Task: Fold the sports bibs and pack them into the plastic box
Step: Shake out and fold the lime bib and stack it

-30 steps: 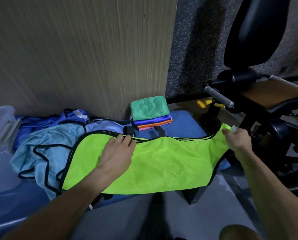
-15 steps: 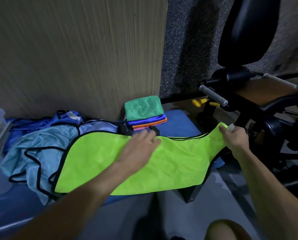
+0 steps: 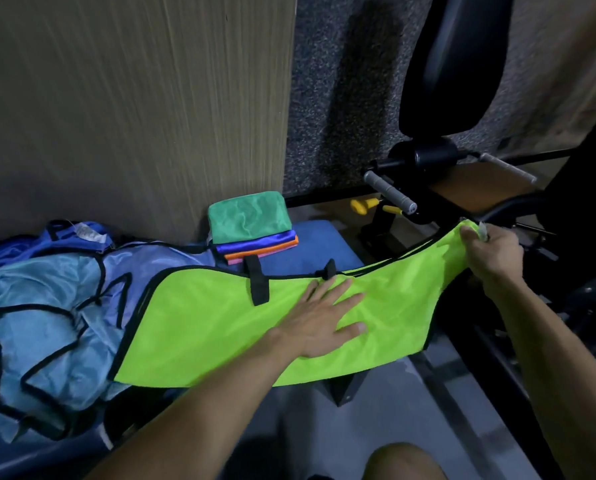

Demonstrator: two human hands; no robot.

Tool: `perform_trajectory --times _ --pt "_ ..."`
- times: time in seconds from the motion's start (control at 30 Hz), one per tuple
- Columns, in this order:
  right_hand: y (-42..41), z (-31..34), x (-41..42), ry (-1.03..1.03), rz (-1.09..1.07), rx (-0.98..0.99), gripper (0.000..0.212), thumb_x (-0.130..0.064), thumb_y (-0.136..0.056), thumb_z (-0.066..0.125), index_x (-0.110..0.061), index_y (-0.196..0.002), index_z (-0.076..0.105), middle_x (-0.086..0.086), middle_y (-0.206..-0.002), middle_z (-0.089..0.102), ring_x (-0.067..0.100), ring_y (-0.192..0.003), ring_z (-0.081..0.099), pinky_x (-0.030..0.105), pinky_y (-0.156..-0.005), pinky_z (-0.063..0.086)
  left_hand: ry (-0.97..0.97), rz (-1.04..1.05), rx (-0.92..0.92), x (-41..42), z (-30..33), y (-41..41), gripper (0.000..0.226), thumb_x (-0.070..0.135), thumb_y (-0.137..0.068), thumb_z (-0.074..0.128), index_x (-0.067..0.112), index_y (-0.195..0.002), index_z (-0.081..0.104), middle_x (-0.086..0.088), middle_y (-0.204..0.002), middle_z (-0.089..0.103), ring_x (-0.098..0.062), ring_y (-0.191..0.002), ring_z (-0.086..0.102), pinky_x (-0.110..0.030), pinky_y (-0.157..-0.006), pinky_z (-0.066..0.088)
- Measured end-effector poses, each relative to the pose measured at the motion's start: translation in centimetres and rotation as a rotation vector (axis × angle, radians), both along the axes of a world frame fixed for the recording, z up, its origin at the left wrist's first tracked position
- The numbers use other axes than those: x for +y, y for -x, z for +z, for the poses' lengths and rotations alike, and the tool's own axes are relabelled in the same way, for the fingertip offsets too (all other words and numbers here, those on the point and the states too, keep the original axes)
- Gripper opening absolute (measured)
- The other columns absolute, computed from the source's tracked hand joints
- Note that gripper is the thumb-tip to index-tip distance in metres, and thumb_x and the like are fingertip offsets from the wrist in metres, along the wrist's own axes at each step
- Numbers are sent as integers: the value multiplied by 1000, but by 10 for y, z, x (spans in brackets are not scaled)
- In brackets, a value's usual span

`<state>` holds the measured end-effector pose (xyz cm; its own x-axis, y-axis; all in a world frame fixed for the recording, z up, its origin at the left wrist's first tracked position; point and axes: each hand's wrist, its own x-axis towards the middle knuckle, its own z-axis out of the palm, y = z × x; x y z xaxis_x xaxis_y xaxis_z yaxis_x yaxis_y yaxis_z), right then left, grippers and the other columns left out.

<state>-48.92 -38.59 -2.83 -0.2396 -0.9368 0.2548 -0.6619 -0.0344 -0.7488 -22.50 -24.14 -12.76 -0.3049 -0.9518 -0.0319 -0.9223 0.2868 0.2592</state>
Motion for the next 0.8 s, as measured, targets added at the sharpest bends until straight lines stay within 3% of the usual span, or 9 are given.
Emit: perform_trajectory --times 0.13,0.23,0.4,0.6,0.7,0.8 --pt "-4 13 -5 63 66 77 48 -35 -99 57 -10 -62 39 13 -67 50 30 -70 49 39 -65 37 87 -71 78 4 1 -8 53 46 -108 41 26 -156 37 7 -168 21 -12 -155 10 -37 -126 16" --pt "-22 14 -2 70 116 104 49 -36 -99 57 -11 -61 39 12 -65 49 29 -68 49 40 -63 38 260 -73 67 23 8 -35 39 35 -102 56 23 -139 59 5 -142 52 -16 -133 44 -39 -111 39" --pt "-46 17 5 34 151 123 48 -40 -99 57 -14 -62 42 10 -66 51 30 -68 49 38 -61 36 293 154 -174 42 30 -86 54 56 -90 62 28 -134 49 9 -124 47 -16 -109 44 -35 -93 40" --pt "-58 24 11 25 179 139 46 -40 -99 56 -14 -62 45 9 -63 52 32 -65 49 38 -57 38 314 266 -251 30 40 -93 25 11 -95 51 20 -118 56 -1 -109 58 -27 -98 59 -40 -78 46" --pt "-54 23 13 21 169 137 47 -39 -99 57 -15 -61 42 7 -62 49 30 -65 46 38 -57 35 314 321 -115 7 52 -100 26 10 -95 51 19 -117 61 -2 -113 59 -30 -99 63 -38 -70 43" --pt "-49 22 15 25 158 139 49 -37 -99 57 -16 -60 38 6 -61 45 29 -65 43 38 -55 30 294 442 94 -18 59 -111 24 6 -93 52 17 -112 61 -4 -110 57 -33 -97 61 -43 -76 50"
